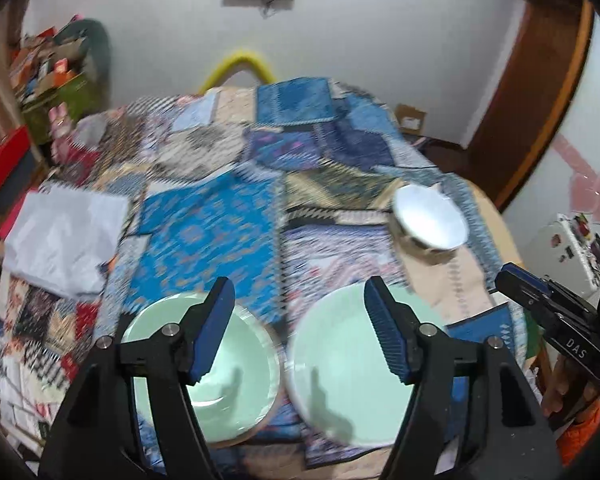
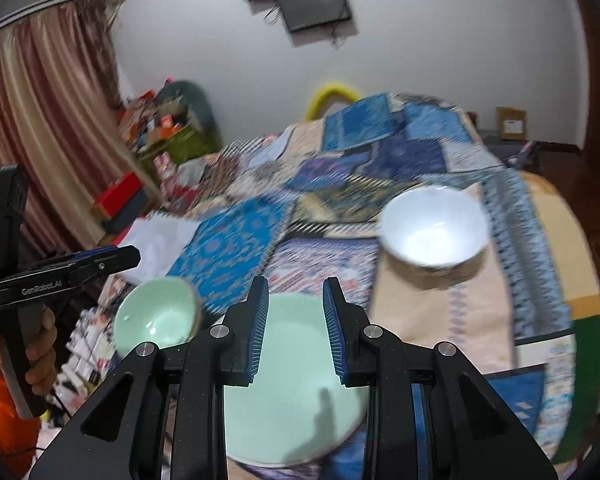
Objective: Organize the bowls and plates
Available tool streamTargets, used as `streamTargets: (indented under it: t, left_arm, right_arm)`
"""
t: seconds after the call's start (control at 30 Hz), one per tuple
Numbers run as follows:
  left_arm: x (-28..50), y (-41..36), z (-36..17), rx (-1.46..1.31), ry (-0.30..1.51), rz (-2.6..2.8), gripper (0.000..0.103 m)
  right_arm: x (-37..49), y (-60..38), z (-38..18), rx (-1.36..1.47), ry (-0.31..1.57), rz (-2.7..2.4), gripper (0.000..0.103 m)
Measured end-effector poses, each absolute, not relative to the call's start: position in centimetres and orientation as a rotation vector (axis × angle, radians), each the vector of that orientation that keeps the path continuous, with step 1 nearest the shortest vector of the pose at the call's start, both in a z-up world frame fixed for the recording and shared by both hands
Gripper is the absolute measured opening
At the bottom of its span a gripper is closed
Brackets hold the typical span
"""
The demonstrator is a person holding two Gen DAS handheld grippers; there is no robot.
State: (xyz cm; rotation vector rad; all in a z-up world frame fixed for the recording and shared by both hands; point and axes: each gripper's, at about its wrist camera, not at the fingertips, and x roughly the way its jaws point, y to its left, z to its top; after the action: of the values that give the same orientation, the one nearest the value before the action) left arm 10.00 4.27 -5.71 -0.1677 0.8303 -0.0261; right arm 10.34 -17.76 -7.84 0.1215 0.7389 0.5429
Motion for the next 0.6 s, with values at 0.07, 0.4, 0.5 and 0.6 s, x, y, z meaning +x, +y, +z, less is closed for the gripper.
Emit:
streamTargets:
  t: [0.07, 0.4, 0.5, 0.6]
  left_arm:
    - [11.0, 2.4, -5.1, -0.159, 0.817, -0.054, 0.072]
    - [16.6, -4.4, -5.5, -0.150, 0.828, -0.149, 0.080]
    - [18.6, -5.8, -6.6, -0.147, 0.856, -0.162, 0.080]
    - [20.3, -6.7, -8.0, -0.144, 0.884, -0.171, 0.080]
  right_arm:
    - [10.4, -19.8, -7.4, 0.128, 0.721, 0.512, 0.029]
    - [12.6, -25.9, -7.4, 0.147, 0.711, 0.384, 0.032]
    - [13.5, -26.8, -8.0, 0.149, 0.727, 0.366, 0.032]
    - [14.9, -27.2, -9.0, 0.152, 0.749, 0.355, 0.032]
